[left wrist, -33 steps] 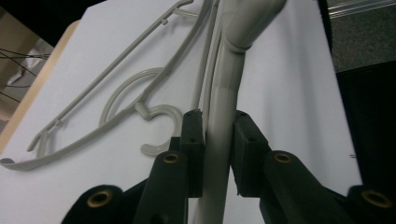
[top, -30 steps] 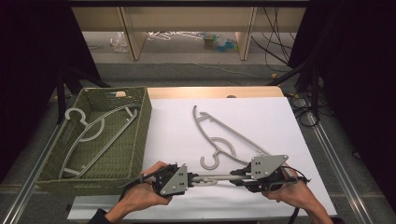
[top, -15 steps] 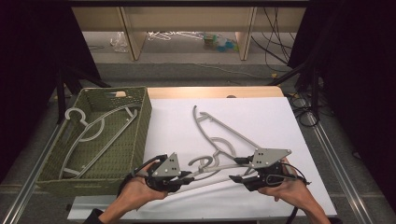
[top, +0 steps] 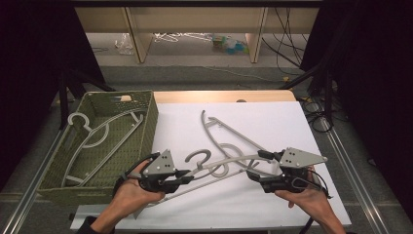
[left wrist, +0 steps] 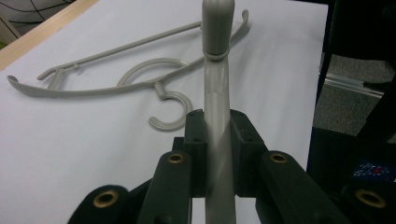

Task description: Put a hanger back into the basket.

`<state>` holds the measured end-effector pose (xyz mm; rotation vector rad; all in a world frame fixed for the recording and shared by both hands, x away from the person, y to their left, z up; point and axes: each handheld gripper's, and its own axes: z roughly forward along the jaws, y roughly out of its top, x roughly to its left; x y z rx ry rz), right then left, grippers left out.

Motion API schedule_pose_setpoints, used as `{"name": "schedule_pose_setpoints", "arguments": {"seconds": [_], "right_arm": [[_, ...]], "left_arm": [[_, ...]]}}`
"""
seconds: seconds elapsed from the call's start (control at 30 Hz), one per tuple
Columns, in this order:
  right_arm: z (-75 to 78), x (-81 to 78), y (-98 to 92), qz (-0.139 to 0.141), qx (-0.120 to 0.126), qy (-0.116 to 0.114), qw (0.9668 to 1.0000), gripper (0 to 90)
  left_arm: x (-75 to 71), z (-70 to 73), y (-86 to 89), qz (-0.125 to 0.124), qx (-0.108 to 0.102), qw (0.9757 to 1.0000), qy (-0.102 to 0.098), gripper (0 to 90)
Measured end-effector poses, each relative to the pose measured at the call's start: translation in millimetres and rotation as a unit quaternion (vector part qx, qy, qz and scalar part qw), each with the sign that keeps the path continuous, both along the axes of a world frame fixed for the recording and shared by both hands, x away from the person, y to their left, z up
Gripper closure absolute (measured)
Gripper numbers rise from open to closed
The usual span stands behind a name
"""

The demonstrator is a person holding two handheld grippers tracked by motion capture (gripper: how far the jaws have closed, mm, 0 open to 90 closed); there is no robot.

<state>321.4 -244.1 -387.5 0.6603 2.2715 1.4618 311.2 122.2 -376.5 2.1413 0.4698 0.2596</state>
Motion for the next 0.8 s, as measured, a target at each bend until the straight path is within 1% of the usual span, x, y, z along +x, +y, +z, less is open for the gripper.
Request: {"name": "schedule_pose_setpoints", "arguments": {"seconds": [0.03, 0.07, 0.1, 0.13, 0.17, 0.2, 0.23, 0.27, 0.33, 0.37, 0.4, 0.43, 0.47, 0.5, 0.53, 0.57, 0.6, 0.63, 0.67, 0.7, 0.73, 0.77, 0.8], "right_arm": [[0.0, 0.0, 0.0, 0.0, 0.0, 0.0, 1.0, 25.3], [1.1, -1.3, -0.4, -0.007, 0.004, 0.0, 1.0, 25.0], [1.9, -2.0, -0.3, -0.011, 0.011, -0.006, 0.9999, 24.8], [2.8, -3.1, -0.4, -0.01, 0.013, -0.001, 0.9999, 24.7], [2.5, -3.7, -0.6, -0.013, 0.007, -0.001, 0.9999, 24.6], [2.5, -3.7, -0.6, -0.013, 0.007, -0.001, 0.9999, 24.6], [2.2, -3.9, -1.1, -0.012, 0.003, 0.003, 0.9999, 24.6], [0.8, -3.4, -1.3, -0.013, 0.002, 0.003, 0.9999, 24.5], [-2.1, -3.7, -1.5, -0.014, 0.0, 0.012, 0.9998, 23.9], [-3.7, -4.1, -0.6, -0.016, 0.002, 0.014, 0.9998, 23.9], [-4.5, -4.5, -0.9, -0.014, -0.005, 0.015, 0.9998, 23.9], [-5.7, -5.7, 0.4, -0.005, -0.007, 0.017, 0.9998, 23.9], [-5.7, -5.7, 0.4, -0.005, -0.007, 0.017, 0.9998, 23.9], [-6.3, -6.8, 1.3, -0.003, -0.01, 0.013, 0.9999, 23.8], [-6.3, -6.8, 1.3, -0.003, -0.01, 0.013, 0.9999, 23.8], [-6.5, -7.4, 1.6, -0.001, -0.009, 0.015, 0.9998, 23.8], [-6.8, -7.9, 1.7, 0.002, -0.009, 0.02, 0.9998, 23.8], [-7.3, -8.3, 1.5, 0.002, -0.01, 0.021, 0.9997, 23.8], [-7.9, -8.3, 1.6, 0.002, -0.009, 0.023, 0.9997, 23.8], [-8.6, -7.5, 1.7, 0.002, -0.008, 0.016, 0.9998, 23.7], [-9.1, -7.4, 1.7, 0.001, -0.007, 0.016, 0.9998, 23.7], [-9.0, -7.6, 1.3, 0.001, -0.01, 0.019, 0.9998, 23.7], [-9.3, -7.6, 1.2, 0.001, -0.01, 0.02, 0.9998, 23.7]], "left_arm": [[0.8, 2.5, 1.8, 0.001, -0.002, 1.0, 0.001, 79.0], [1.5, 5.3, 3.8, 0.007, -0.01, 0.9999, 0.003, 79.0], [2.5, 7.6, 5.8, 0.01, -0.011, 0.9999, 0.006, 79.0], [3.3, 9.0, 8.1, 0.013, -0.016, 0.9998, 0.007, 79.0], [4.9, 12.2, 12.1, 0.018, -0.028, 0.9993, 0.015, 79.0], [4.9, 12.2, 12.1, 0.018, -0.028, 0.9993, 0.015, 79.0], [5.6, 13.8, 13.6, 0.019, -0.039, 0.9988, 0.02, 79.0], [5.3, 17.2, 16.1, 0.026, -0.039, 0.9988, 0.016, 79.0], [4.8, 22.3, 19.8, 0.026, -0.041, 0.9988, 0.01, 79.0], [3.9, 26.1, 22.9, 0.032, -0.048, 0.9982, 0.014, 79.0], [3.5, 28.7, 25.1, 0.034, -0.051, 0.998, 0.013, 79.1], [2.2, 36.3, 30.9, 0.034, -0.057, 0.9978, 0.005, 79.0], [2.2, 36.3, 30.9, 0.034, -0.057, 0.9978, 0.005, 79.0], [0.8, 40.7, 34.0, 0.04, -0.063, 0.9972, 0.003, 79.0], [0.1, 45.3, 37.6, 0.041, -0.069, 0.9968, 0.0, 79.0], [-0.9, 50.2, 41.4, 0.045, -0.075, 0.9961, -0.001, 79.0], [-0.8, 56.5, 46.6, 0.044, -0.08, 0.9958, -0.008, 79.0], [-2.4, 61.7, 50.2, 0.054, -0.083, 0.9951, -0.006, 79.0], [-2.5, 67.1, 54.2, 0.054, -0.085, 0.9948, -0.012, 79.0], [-3.0, 72.8, 58.3, 0.057, -0.082, 0.9948, -0.017, 79.0], [-3.5, 78.1, 62.2, 0.061, -0.081, 0.9947, -0.018, 79.0], [-3.3, 82.1, 65.5, 0.063, -0.078, 0.9947, -0.023, 79.0], [-3.8, 87.8, 70.4, 0.071, -0.079, 0.9941, -0.025, 79.0]]}}
